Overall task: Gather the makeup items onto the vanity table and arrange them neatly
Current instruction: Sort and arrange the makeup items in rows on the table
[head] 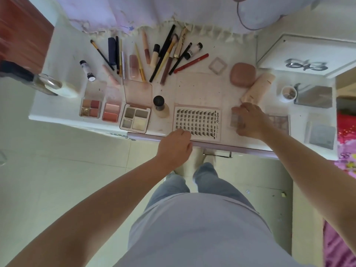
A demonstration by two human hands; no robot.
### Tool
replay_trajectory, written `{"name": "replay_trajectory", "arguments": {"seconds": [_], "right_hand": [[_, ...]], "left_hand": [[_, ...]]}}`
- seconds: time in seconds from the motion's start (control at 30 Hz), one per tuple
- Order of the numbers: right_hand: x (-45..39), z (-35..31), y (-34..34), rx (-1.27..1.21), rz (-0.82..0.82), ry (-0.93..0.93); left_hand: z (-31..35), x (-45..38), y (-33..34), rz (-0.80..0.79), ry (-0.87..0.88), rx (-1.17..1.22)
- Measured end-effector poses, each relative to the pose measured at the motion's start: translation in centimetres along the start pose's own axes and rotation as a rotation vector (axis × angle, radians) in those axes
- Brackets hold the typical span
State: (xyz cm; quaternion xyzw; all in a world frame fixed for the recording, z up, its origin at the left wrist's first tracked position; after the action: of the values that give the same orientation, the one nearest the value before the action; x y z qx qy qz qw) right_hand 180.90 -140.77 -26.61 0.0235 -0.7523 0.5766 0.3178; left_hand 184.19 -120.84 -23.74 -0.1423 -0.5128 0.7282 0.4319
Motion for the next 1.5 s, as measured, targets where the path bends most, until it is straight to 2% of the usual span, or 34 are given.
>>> {"name": "replay_trajectory", "arguments": {"seconds": [0.07, 0.13, 0.2, 0.27, 0.3, 0.37, 0.47, 0.6, 0.7, 0.9, 1.07, 1.5], "right_hand": [[0.4, 0.2, -0.9, -0.11, 0.03, -0.02], [1.2, 0.4, -2.4, -0.25, 0.075, -0.059], [2.4, 0.1, -4.0, -0.354, 0.086, -0.174], [3.7, -0.5, -5.5, -0.397, 0.042, -0.316], [4.3, -0.8, -6.2, -0.394, 0.008, -0.377], [5.1, -1.4, -6.9, -0.332, -0.075, -0.487], [5.3, -1.7, -7.7, -0.298, -0.144, -0.592], [3.9, -0.7, -9.9, -0.414, -0.022, -0.573], [3.9, -1.1, -9.3, -0.533, -0.138, -0.552], [3.3, -0.2, -8.2, -0.687, -0.255, -0.466], [4.2, -0.2, -8.0, -0.793, -0.398, -0.525], [4.8, -0.9, -7.2, -0.814, -0.507, -0.527]], "left_hand": [[2.3, -0.8, 0.0, 0.004, 0.044, 0.106], [3.6, -2.4, -0.6, 0.037, -0.027, 0.295], [4.0, -3.8, -0.5, 0.039, -0.213, 0.686], [5.3, -4.5, 0.7, 0.016, -0.382, 1.221], [6.2, -5.0, 0.8, 0.027, -0.407, 1.397], [7.4, -5.7, 0.5, 0.08, -0.412, 1.544], [7.8, -6.2, 0.1, 0.196, -0.44, 1.541], [7.4, -5.8, -0.9, 0.431, -0.488, 1.737], [7.3, -5.2, -1.3, 0.565, -0.499, 1.806], [9.1, -4.9, -1.1, 0.548, -0.393, 1.75], [9.0, -4.1, -1.2, 0.541, -0.356, 1.564], [9.3, -3.0, -1.3, 0.548, -0.259, 1.519]]}}
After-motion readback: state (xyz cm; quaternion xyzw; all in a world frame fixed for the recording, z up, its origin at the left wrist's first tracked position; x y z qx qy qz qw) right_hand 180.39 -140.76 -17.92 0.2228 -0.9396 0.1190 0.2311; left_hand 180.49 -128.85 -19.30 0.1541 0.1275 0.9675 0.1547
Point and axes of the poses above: each hand's wrist, its own x-axis away from the middle knuckle, its own y-axis out of the palm, z = x × y, the point moved 10 cm from there along -x, towards the middle knuckle, and after that the axes turned 6 degrees about y, right-handed, at the moved point
